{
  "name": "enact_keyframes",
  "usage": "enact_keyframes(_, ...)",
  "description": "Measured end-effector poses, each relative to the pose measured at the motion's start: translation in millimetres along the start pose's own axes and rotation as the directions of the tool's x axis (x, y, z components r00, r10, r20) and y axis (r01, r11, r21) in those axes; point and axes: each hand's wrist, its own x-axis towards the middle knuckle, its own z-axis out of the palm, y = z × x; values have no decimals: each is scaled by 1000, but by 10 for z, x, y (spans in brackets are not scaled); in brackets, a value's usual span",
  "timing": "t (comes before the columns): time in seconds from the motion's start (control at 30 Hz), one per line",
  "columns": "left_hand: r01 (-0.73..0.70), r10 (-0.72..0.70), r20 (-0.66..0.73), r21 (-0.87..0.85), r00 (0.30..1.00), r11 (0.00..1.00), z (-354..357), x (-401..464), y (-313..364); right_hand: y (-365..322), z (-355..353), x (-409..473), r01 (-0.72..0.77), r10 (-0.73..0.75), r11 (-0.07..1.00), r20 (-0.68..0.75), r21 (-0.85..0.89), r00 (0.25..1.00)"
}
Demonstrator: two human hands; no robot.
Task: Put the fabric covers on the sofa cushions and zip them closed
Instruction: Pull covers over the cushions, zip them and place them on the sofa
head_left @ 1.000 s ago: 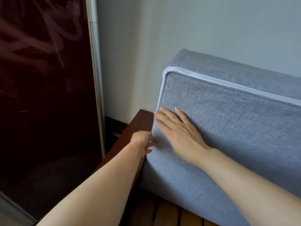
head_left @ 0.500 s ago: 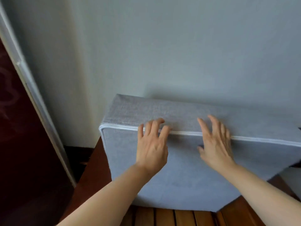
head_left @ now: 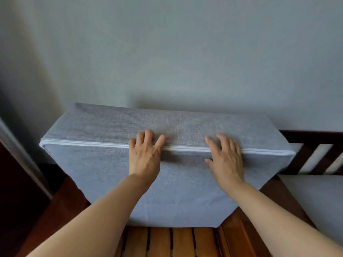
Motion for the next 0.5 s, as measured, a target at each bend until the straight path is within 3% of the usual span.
enact_keyframes(0.2, -54, 53, 19, 65, 998, 996, -173, -75, 60, 38, -138, -81, 117, -111, 993, -159, 34, 981)
enact_keyframes(0.37, -60, 60, 31, 2, 998, 998, -368, -185, 152, -52, -317, -213, 173, -178, 984, -148, -42, 973)
enact_keyframes(0.5, -153, 155, 34, -57, 987, 987, -436, -423, 126, -59, -409, -543, 189, -191, 982, -151, -29, 970)
